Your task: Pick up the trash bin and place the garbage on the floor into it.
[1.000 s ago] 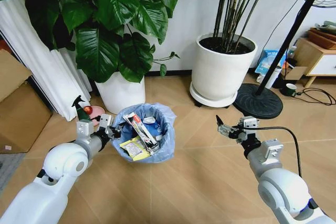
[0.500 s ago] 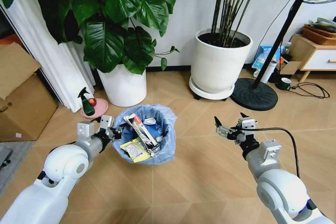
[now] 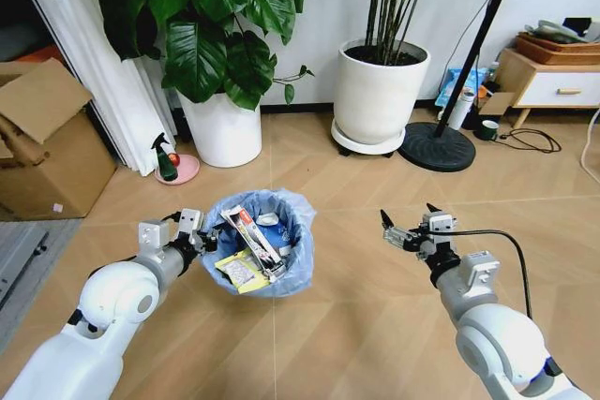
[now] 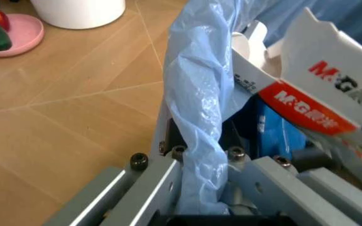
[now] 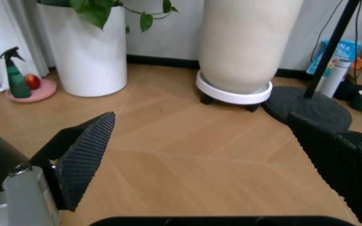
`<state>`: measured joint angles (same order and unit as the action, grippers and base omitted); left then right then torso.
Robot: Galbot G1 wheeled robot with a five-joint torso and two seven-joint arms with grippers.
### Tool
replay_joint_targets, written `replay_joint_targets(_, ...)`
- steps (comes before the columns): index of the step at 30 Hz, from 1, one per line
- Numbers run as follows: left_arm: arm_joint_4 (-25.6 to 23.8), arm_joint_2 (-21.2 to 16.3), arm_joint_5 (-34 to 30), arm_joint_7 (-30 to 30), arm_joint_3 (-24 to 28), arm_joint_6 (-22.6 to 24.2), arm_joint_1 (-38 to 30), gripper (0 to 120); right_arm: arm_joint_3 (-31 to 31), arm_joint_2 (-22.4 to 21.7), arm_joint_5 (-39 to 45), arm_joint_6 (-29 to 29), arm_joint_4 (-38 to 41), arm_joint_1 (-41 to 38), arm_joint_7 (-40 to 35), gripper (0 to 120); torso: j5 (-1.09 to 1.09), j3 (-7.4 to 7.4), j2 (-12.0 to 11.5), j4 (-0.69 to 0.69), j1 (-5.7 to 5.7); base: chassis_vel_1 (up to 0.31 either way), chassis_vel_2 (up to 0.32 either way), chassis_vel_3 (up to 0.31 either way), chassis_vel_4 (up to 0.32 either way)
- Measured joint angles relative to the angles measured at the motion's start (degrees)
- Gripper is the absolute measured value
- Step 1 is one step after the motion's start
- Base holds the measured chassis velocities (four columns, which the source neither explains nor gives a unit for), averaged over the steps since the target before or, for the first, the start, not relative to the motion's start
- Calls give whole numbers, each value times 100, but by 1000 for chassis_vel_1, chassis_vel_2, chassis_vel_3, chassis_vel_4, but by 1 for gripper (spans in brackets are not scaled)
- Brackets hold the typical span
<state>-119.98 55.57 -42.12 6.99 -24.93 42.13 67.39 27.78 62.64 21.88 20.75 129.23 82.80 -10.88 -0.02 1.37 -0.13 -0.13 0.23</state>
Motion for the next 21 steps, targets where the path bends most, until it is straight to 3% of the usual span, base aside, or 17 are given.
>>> replay_joint_targets(21,-64,76,78,-48,-139,0,151,0,-15,-31,15,-16,-15,23,17,100,-5,-1,0,0,-1,219,-221,-216,220)
